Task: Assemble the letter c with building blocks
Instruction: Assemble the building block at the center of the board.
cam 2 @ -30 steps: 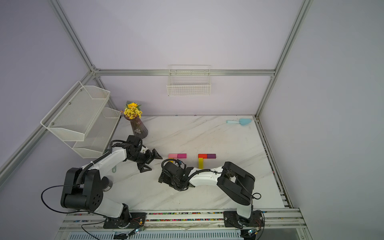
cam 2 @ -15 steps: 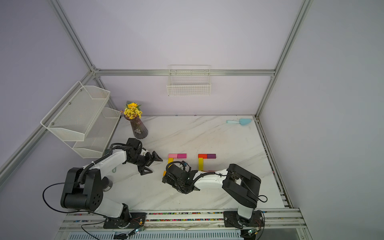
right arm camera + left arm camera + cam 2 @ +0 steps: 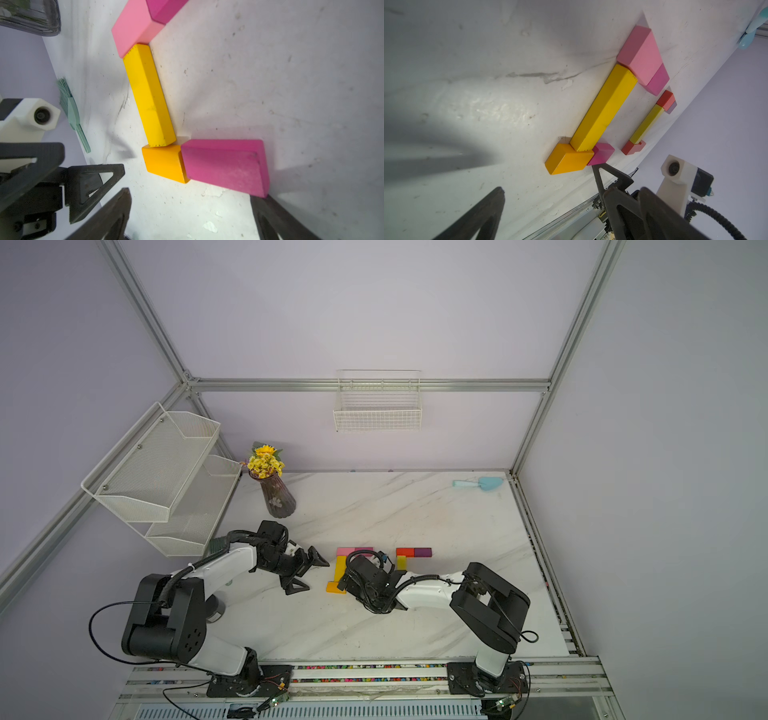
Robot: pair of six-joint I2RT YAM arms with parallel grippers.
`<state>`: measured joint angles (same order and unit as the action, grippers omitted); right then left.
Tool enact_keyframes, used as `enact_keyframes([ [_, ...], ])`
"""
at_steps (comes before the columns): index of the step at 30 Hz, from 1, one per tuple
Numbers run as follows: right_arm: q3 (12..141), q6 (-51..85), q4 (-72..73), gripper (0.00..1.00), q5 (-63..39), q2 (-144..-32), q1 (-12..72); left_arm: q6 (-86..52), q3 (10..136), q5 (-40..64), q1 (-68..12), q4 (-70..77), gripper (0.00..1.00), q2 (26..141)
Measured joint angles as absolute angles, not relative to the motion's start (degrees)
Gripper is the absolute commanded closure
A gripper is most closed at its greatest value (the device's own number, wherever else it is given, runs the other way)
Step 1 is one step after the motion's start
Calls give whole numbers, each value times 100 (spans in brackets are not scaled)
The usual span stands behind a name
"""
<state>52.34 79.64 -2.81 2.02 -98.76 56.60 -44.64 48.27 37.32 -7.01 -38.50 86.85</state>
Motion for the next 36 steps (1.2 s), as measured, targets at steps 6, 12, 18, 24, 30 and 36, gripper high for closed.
enact_keyframes([
  [6, 5234, 7913, -281, 8, 143, -9865, 5586, -4644, 4788, 3715, -884, -3708, 0, 8685],
  [12, 5078, 7898, -316, 8, 106, -9559, 5559, -4810, 4788, 3697, -1092, -3524, 0, 8687],
  [18, 4779, 7900, -318, 8, 102, -9166, 5459, -4950, 4788, 3638, -1253, -3328, 0, 8748],
  [24, 4705, 7872, -370, 8, 97, -9126, 5260, -5065, 4788, 3559, -1354, -3173, 0, 8862],
  [30, 4744, 7765, -390, 8, 32, -9170, 5074, -5201, 4788, 3527, -1448, -3048, 0, 8877],
  [36, 4945, 7651, -399, 8, -75, -9430, 4974, -5343, 4783, 3514, -1555, -2923, 0, 8877],
])
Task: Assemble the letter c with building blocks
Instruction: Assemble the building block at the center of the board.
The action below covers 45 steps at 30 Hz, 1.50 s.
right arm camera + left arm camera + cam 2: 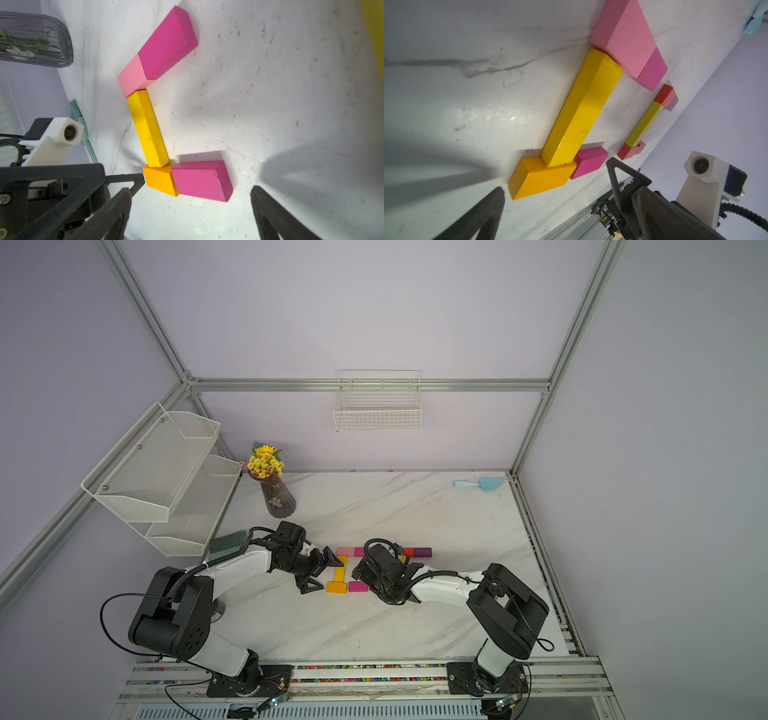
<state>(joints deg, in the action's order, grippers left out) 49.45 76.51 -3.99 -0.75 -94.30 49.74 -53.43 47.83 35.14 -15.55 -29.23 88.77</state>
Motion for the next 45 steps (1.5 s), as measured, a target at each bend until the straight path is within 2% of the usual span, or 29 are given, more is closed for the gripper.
enact_keyframes([
  [15, 5299, 7437, -405, 8, -370, -9889, 4921, -5616, 4602, 3507, -1719, -2714, 0, 8877],
  [45, 5312, 7422, -410, 8, -445, -9900, 4875, -5811, 4602, 3439, -1905, -2512, 0, 8877],
])
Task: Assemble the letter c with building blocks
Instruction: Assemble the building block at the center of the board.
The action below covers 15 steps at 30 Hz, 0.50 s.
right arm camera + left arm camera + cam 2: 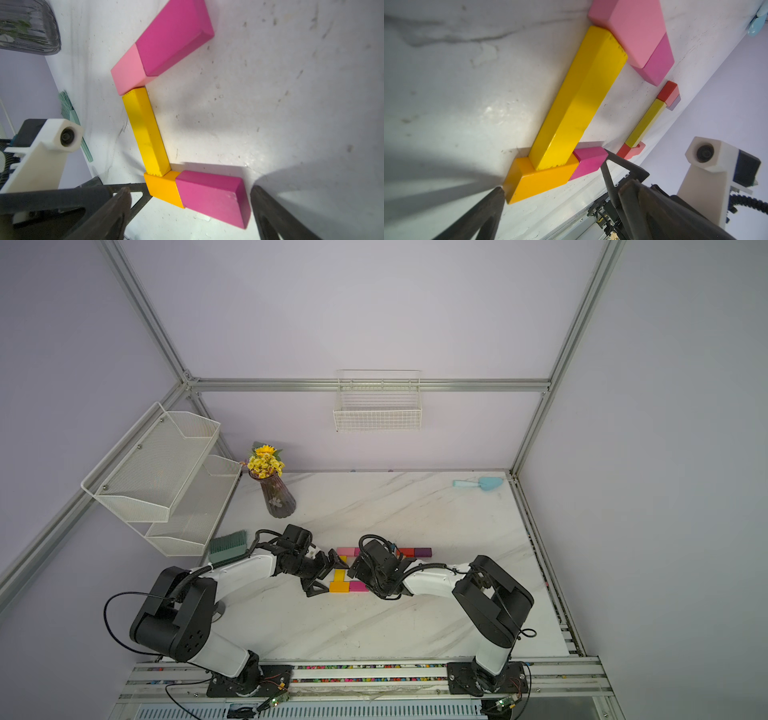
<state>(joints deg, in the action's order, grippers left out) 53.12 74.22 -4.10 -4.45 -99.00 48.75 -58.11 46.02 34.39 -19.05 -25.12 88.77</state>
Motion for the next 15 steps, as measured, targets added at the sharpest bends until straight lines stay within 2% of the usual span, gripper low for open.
enact_keyframes([
  [15, 5238, 7424, -408, 8, -454, -9830, 4829, -5902, 4602, 3406, -1966, -2482, 0, 8877],
])
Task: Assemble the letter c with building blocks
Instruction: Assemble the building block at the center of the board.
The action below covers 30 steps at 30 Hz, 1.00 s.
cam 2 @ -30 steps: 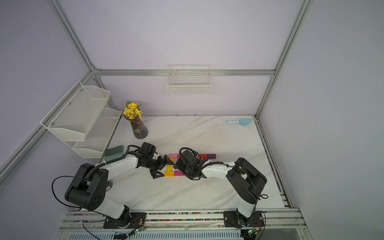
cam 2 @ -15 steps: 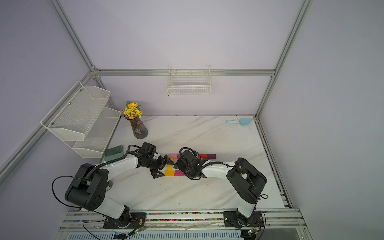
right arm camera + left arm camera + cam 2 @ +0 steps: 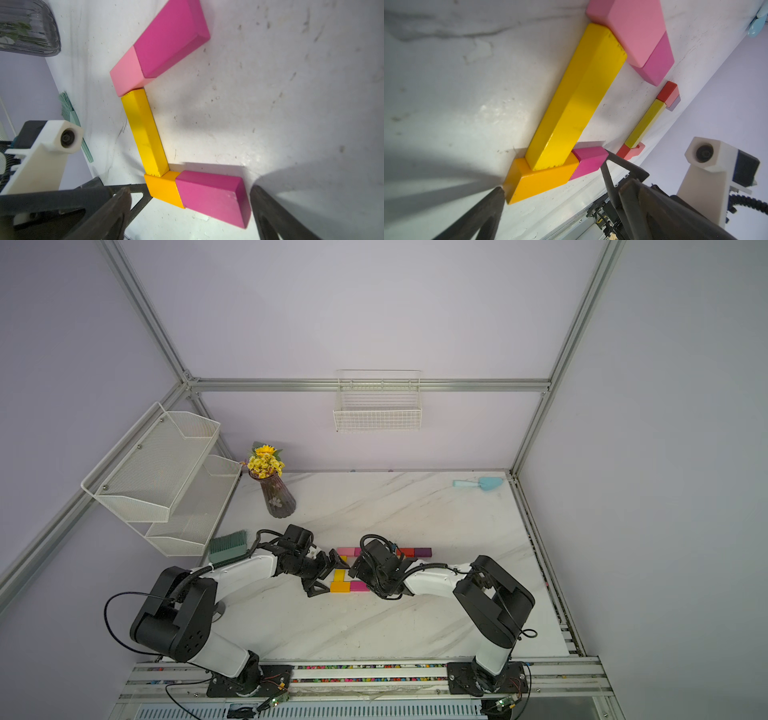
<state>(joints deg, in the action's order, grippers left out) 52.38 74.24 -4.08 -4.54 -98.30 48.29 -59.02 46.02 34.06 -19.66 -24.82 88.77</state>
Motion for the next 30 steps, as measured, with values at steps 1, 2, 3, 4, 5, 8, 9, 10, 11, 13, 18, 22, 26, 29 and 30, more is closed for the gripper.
enact_keyframes([
  [1, 5223, 7424, -408, 8, -454, -9806, 4823, -5902, 4602, 3406, -1970, -2484, 0, 8877],
  [2, 5214, 7426, -412, 8, -449, -9778, 4814, -5905, 4602, 3406, -1979, -2482, 0, 8877],
  [3, 5205, 7426, -412, 8, -445, -9756, 4807, -5905, 4602, 3406, -1984, -2477, 0, 8877],
  [4, 5196, 7426, -416, 8, -443, -9736, 4799, -5907, 4602, 3406, -1986, -2475, 0, 8877],
  [5, 5194, 7426, -416, 8, -440, -9730, 4790, -5905, 4602, 3406, -1986, -2475, 0, 8877],
  [8, 5190, 7426, -419, 8, -438, -9727, 4775, -5913, 4602, 3406, -1992, -2475, 0, 8877],
  [9, 5190, 7426, -419, 8, -438, -9727, 4770, -5916, 4602, 3409, -1992, -2475, 0, 8877],
  [10, 5190, 7426, -419, 8, -438, -9727, 4766, -5920, 4602, 3409, -1992, -2475, 0, 8879],
  [11, 5190, 7426, -419, 8, -438, -9727, 4766, -5920, 4602, 3409, -1992, -2475, 0, 8882],
  [13, 5190, 7426, -419, 8, -438, -9727, 4764, -5922, 4602, 3409, -1992, -2475, 0, 8886],
  [18, 5183, 7426, -425, 8, -438, -9719, 4764, -5922, 4602, 3406, -1992, -2475, 0, 8906],
  [22, 5181, 7426, -449, 8, -434, -9625, 4764, -5920, 4619, 3402, -1992, -2488, 0, 8906],
  [26, 5181, 7428, -436, 8, -434, -9507, 4762, -5900, 4676, 3406, -1992, -2545, 0, 8906],
  [29, 5181, 7428, -432, 8, -429, -9432, 4759, -5894, 4766, 3406, -1988, -2604, 0, 8906],
  [30, 5181, 7428, -434, 8, -419, -9406, 4757, -5894, 4794, 3409, -1981, -2624, 0, 8906],
])
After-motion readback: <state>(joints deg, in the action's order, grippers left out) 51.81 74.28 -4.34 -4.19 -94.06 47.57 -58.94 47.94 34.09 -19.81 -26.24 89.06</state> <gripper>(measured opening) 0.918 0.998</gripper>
